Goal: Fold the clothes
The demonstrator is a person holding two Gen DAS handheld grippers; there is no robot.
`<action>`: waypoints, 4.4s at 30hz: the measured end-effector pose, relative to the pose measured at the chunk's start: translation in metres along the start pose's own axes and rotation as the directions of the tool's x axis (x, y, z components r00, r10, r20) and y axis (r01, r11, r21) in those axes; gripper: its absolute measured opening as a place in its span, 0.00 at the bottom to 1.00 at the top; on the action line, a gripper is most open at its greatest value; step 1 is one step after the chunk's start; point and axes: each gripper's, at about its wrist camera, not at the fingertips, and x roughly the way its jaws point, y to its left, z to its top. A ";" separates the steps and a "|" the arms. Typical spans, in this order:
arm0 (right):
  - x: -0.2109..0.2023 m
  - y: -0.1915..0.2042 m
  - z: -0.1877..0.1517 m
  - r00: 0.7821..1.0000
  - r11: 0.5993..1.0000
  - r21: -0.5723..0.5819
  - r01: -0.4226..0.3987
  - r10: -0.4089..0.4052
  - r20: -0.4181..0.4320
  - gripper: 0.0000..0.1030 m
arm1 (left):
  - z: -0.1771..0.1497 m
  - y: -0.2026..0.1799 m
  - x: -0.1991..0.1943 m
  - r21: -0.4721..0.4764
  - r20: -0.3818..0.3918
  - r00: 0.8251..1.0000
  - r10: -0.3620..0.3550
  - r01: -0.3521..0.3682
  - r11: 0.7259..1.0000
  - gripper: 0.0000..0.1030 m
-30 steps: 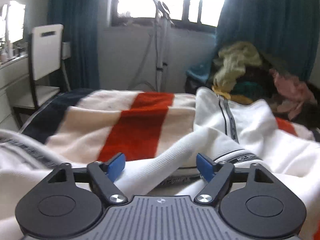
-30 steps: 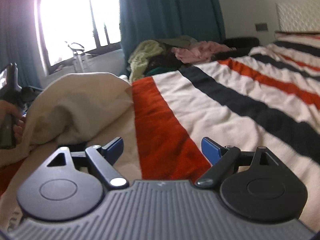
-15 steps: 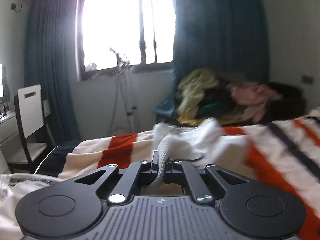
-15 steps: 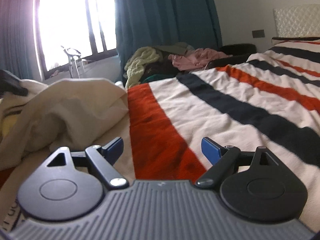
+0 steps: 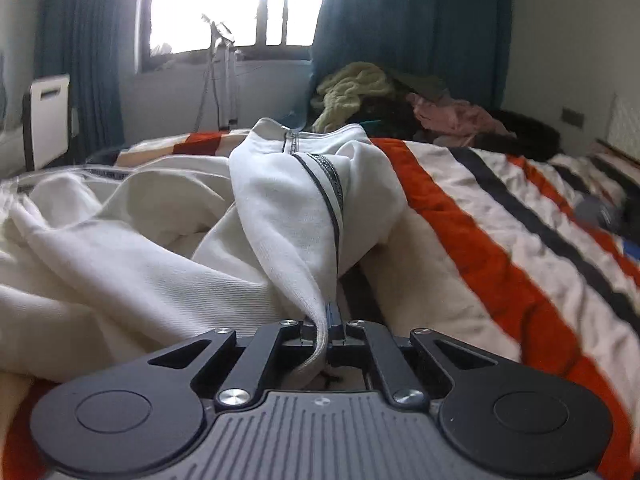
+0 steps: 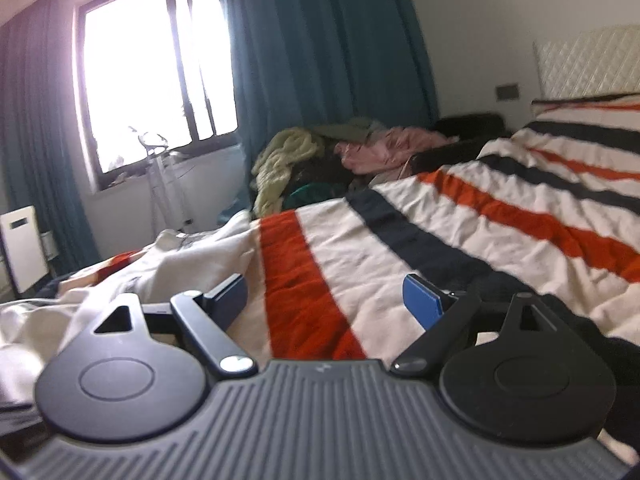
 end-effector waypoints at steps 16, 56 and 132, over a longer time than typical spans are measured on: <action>0.002 -0.001 -0.004 0.970 0.990 0.040 -0.138 0.143 -0.195 0.84 | 0.028 0.004 -0.046 -0.024 0.057 0.998 0.017 -0.016 1.000 0.90; 0.352 0.286 0.099 0.960 0.922 -0.345 -0.176 0.082 -0.269 0.05 | 0.026 0.110 0.006 -0.294 0.077 0.934 0.350 -0.314 0.903 0.99; 0.050 -0.278 0.030 0.982 0.553 0.813 0.183 -0.140 -0.126 0.05 | -0.002 0.340 -0.131 -0.924 0.171 0.963 0.208 0.083 0.373 0.10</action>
